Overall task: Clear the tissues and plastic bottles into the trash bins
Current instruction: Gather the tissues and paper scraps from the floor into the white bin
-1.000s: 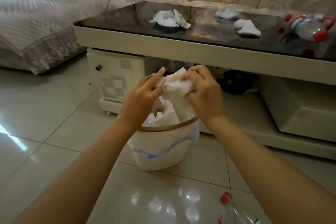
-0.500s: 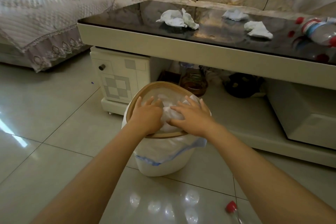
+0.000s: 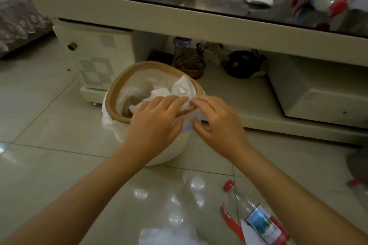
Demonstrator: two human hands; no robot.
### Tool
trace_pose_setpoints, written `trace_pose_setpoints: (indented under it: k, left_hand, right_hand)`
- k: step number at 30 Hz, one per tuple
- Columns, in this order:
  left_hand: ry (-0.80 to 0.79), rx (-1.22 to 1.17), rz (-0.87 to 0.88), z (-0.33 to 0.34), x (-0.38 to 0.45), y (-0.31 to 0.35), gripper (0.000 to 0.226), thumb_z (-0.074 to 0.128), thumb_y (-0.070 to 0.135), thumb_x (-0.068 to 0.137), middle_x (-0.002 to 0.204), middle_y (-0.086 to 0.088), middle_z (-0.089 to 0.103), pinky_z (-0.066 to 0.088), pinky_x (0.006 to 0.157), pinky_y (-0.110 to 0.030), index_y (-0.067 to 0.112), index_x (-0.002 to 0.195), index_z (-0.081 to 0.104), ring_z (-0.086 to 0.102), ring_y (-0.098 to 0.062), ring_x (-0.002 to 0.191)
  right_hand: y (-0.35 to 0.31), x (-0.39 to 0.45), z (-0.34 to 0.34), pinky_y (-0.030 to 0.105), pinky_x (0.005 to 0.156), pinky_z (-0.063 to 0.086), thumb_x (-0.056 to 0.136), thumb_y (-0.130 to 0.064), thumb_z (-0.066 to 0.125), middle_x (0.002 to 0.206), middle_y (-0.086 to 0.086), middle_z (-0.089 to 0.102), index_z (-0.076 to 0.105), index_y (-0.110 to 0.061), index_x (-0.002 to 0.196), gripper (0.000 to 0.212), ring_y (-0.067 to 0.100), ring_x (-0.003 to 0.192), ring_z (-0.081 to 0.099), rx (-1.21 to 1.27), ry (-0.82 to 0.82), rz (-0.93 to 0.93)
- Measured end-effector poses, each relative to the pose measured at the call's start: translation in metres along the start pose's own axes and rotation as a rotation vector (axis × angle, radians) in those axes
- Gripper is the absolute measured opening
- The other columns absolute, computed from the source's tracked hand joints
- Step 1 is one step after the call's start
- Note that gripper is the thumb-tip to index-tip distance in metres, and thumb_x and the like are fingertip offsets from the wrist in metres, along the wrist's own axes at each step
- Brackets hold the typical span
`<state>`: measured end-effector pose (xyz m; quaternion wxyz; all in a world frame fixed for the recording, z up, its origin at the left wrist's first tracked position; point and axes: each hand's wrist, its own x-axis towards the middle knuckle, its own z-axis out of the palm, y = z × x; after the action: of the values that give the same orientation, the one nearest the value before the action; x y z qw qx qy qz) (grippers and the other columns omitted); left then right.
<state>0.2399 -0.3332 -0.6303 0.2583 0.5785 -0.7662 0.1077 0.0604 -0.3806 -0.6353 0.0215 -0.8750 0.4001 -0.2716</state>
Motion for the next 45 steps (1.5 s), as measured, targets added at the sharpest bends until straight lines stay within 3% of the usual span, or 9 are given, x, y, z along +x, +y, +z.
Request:
trace_pose_setpoints:
  k: [5, 17, 23, 25, 29, 33, 37, 41, 45]
  left_hand:
    - [-0.144, -0.025, 0.224, 0.03, -0.039, 0.042, 0.043, 0.053, 0.038, 0.086, 0.114, -0.003, 0.065, 0.05, 0.079, -0.035, 0.017, 0.123, 0.058, 0.062, -0.021, 0.099]
    - [-0.537, -0.204, 0.509, 0.127, -0.075, 0.142, 0.066, 0.071, 0.052, 0.072, 0.121, -0.005, 0.062, 0.054, 0.077, -0.037, 0.018, 0.127, 0.053, 0.062, -0.025, 0.102]
    - [-0.715, -0.208, 0.645, 0.175, -0.1, 0.185, 0.072, 0.074, 0.049, 0.074, 0.131, -0.011, 0.052, 0.055, 0.078, -0.04, 0.02, 0.133, 0.045, 0.057, -0.031, 0.108]
    - [-0.726, -0.241, 0.717, 0.184, -0.106, 0.194, 0.072, 0.077, 0.049, 0.069, 0.126, -0.011, 0.055, 0.057, 0.072, -0.04, 0.019, 0.129, 0.05, 0.059, -0.03, 0.102]
    - [-0.673, -0.308, 0.905, 0.201, -0.12, 0.209, 0.065, 0.077, 0.046, 0.068, 0.121, -0.008, 0.057, 0.056, 0.062, -0.033, 0.017, 0.123, 0.057, 0.06, -0.024, 0.095]
    - [-0.765, -0.254, 0.92, 0.222, -0.125, 0.219, 0.076, 0.071, 0.054, 0.072, 0.133, -0.01, 0.052, 0.054, 0.083, -0.041, 0.018, 0.134, 0.048, 0.054, -0.029, 0.114]
    - [-0.85, -0.12, 0.835, 0.237, -0.113, 0.228, 0.095, 0.059, 0.067, 0.076, 0.154, -0.011, 0.025, 0.038, 0.104, -0.045, 0.023, 0.15, 0.02, 0.029, -0.033, 0.137]
    - [-0.916, -0.077, 0.775, 0.246, -0.098, 0.237, 0.104, 0.058, 0.072, 0.074, 0.159, -0.009, 0.01, 0.031, 0.11, -0.044, 0.028, 0.152, 0.005, 0.018, -0.031, 0.142]
    - [-0.98, -0.106, 0.73, 0.246, -0.093, 0.243, 0.1, 0.06, 0.069, 0.074, 0.158, -0.004, 0.014, 0.029, 0.11, -0.043, 0.03, 0.152, 0.01, 0.017, -0.029, 0.143]
  right_hand:
    - [0.02, -0.089, -0.005, 0.032, 0.092, 0.046, 0.088, -0.029, 0.058, 0.124, 0.004, 0.059, 0.057, -0.015, 0.127, 0.042, 0.018, 0.113, 0.054, -0.071, -0.013, 0.093]
    - [0.064, -0.281, -0.023, 0.039, 0.089, 0.048, 0.073, -0.039, 0.073, 0.129, 0.007, 0.059, 0.054, -0.018, 0.129, 0.063, 0.027, 0.108, 0.061, -0.264, -0.429, 0.392]
    - [0.072, -0.349, -0.012, 0.046, 0.077, 0.056, 0.076, -0.039, 0.072, 0.122, 0.009, 0.06, 0.037, -0.025, 0.134, 0.069, 0.028, 0.1, 0.063, -0.17, -0.386, 0.498]
    - [0.076, -0.367, -0.007, 0.042, 0.069, 0.058, 0.091, -0.042, 0.053, 0.119, 0.004, 0.057, 0.031, -0.03, 0.139, 0.054, 0.022, 0.096, 0.061, -0.151, -0.345, 0.474]
    - [0.071, -0.383, -0.014, 0.049, 0.085, 0.051, 0.076, -0.043, 0.066, 0.134, 0.015, 0.054, 0.042, -0.017, 0.134, 0.068, 0.033, 0.11, 0.059, -0.247, -0.407, 0.594]
    - [0.074, -0.394, -0.014, 0.051, 0.091, 0.047, 0.076, -0.037, 0.071, 0.14, 0.013, 0.047, 0.05, -0.023, 0.132, 0.062, 0.032, 0.118, 0.053, -0.265, -0.451, 0.643]
    - [0.092, -0.388, -0.008, 0.056, 0.099, 0.039, 0.077, -0.041, 0.072, 0.143, 0.014, 0.045, 0.053, -0.023, 0.132, 0.061, 0.037, 0.124, 0.049, -0.262, -0.563, 0.665]
    - [0.117, -0.373, -0.007, 0.05, 0.11, 0.024, 0.086, -0.041, 0.062, 0.154, 0.009, 0.029, 0.04, -0.024, 0.142, 0.063, 0.032, 0.136, 0.032, -0.239, -0.576, 0.713]
    - [0.129, -0.366, -0.008, 0.047, 0.111, 0.024, 0.088, -0.044, 0.057, 0.156, 0.003, 0.023, 0.035, -0.028, 0.144, 0.062, 0.027, 0.139, 0.027, -0.219, -0.59, 0.754]
